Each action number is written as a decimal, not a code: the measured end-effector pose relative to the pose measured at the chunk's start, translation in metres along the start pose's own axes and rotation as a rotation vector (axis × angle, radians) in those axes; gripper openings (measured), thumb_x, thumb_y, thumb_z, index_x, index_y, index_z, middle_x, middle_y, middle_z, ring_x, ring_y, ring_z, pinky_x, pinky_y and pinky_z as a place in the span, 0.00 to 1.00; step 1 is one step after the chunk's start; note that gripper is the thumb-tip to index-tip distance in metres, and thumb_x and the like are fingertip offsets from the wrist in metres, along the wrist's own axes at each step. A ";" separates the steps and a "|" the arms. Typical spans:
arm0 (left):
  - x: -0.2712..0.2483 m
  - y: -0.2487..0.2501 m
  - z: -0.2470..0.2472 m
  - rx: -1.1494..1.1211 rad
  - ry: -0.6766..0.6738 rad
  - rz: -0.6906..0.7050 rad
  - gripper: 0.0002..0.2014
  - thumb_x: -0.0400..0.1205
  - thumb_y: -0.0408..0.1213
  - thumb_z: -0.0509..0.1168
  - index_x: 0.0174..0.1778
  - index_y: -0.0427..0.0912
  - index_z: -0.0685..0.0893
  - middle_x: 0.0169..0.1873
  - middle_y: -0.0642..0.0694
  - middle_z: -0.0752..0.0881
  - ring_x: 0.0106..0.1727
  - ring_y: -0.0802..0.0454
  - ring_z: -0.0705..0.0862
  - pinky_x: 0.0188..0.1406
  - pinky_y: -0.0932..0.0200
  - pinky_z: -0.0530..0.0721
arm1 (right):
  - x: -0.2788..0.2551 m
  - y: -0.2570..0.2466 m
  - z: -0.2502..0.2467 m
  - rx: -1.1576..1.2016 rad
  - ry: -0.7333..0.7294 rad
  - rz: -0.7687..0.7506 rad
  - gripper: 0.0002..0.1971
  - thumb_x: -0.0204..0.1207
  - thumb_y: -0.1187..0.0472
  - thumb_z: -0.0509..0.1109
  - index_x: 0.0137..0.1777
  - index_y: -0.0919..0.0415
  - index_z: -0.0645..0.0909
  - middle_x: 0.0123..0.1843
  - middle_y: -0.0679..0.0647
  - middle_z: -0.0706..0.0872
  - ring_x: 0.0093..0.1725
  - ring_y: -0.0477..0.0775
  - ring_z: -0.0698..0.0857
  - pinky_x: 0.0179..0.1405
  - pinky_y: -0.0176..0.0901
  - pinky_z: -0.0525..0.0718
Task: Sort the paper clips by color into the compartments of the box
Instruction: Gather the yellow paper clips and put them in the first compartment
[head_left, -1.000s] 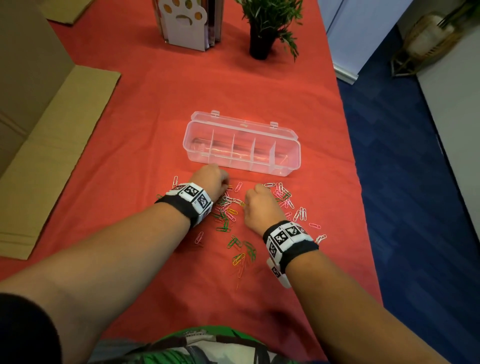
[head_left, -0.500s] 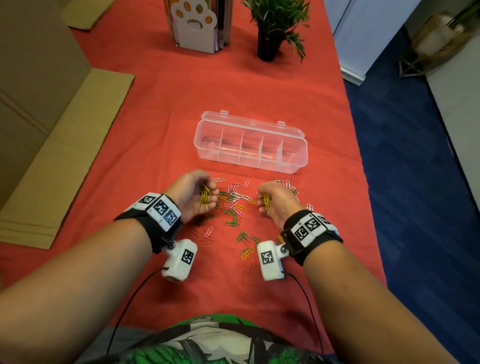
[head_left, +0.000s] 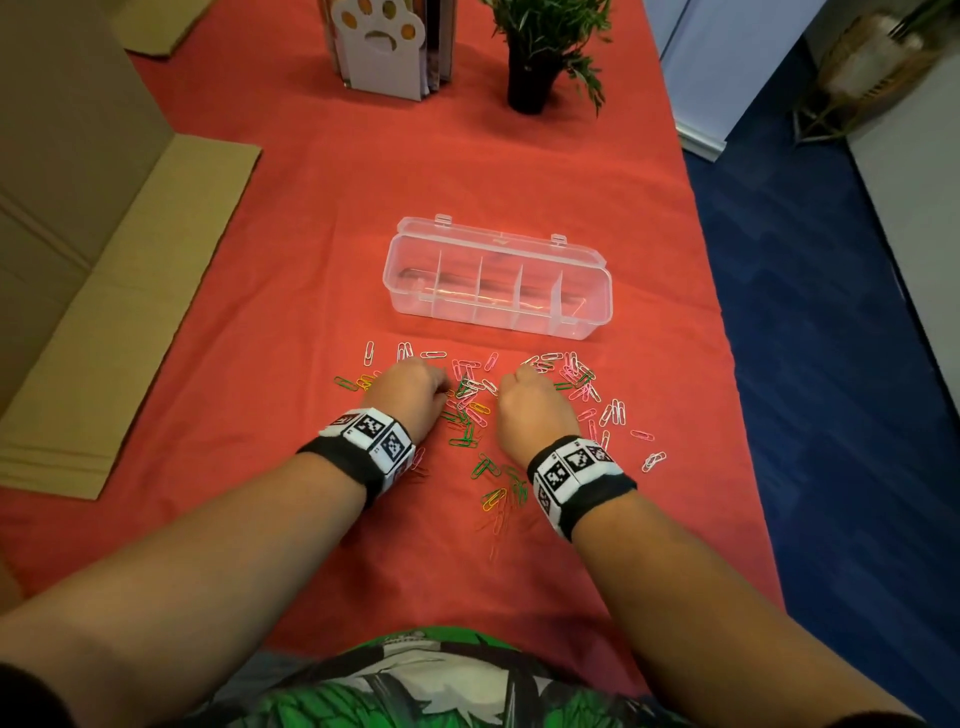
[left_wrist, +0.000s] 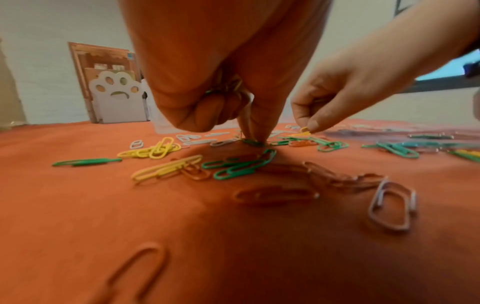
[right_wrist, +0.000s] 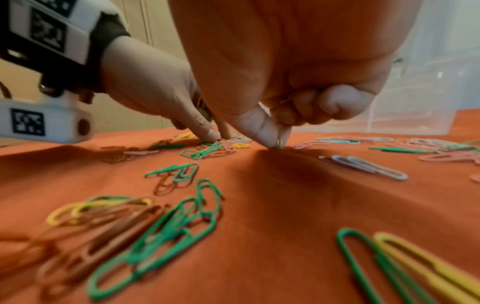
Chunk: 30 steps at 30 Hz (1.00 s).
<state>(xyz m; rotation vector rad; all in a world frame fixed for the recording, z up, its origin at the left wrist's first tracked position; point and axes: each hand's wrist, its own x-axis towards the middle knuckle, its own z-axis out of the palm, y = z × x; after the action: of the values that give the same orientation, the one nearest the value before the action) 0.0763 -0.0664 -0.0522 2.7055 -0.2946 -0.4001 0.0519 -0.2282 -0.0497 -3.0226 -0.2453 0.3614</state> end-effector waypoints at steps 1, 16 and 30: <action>0.001 0.000 0.001 0.027 -0.001 -0.001 0.14 0.79 0.39 0.62 0.59 0.44 0.84 0.58 0.39 0.82 0.59 0.40 0.81 0.60 0.52 0.78 | 0.000 0.002 0.002 0.034 -0.031 0.009 0.14 0.73 0.72 0.56 0.57 0.69 0.76 0.58 0.64 0.77 0.57 0.66 0.79 0.54 0.55 0.81; -0.005 -0.005 -0.026 -1.389 -0.222 -0.573 0.09 0.73 0.34 0.54 0.28 0.41 0.76 0.23 0.47 0.71 0.17 0.56 0.67 0.19 0.68 0.64 | 0.009 0.008 -0.017 1.560 -0.293 0.545 0.09 0.78 0.66 0.60 0.37 0.57 0.74 0.30 0.51 0.72 0.26 0.47 0.70 0.22 0.36 0.67; -0.038 0.000 0.003 -0.887 -0.357 -0.333 0.12 0.79 0.32 0.59 0.31 0.46 0.82 0.22 0.49 0.75 0.20 0.57 0.72 0.22 0.65 0.72 | 0.004 -0.001 0.002 0.193 -0.071 0.025 0.14 0.70 0.70 0.61 0.56 0.63 0.73 0.57 0.62 0.76 0.56 0.67 0.81 0.52 0.55 0.81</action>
<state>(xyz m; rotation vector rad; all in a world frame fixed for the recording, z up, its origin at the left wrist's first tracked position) 0.0399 -0.0578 -0.0465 1.7921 0.2128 -0.8685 0.0548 -0.2263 -0.0529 -2.8287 -0.1668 0.4665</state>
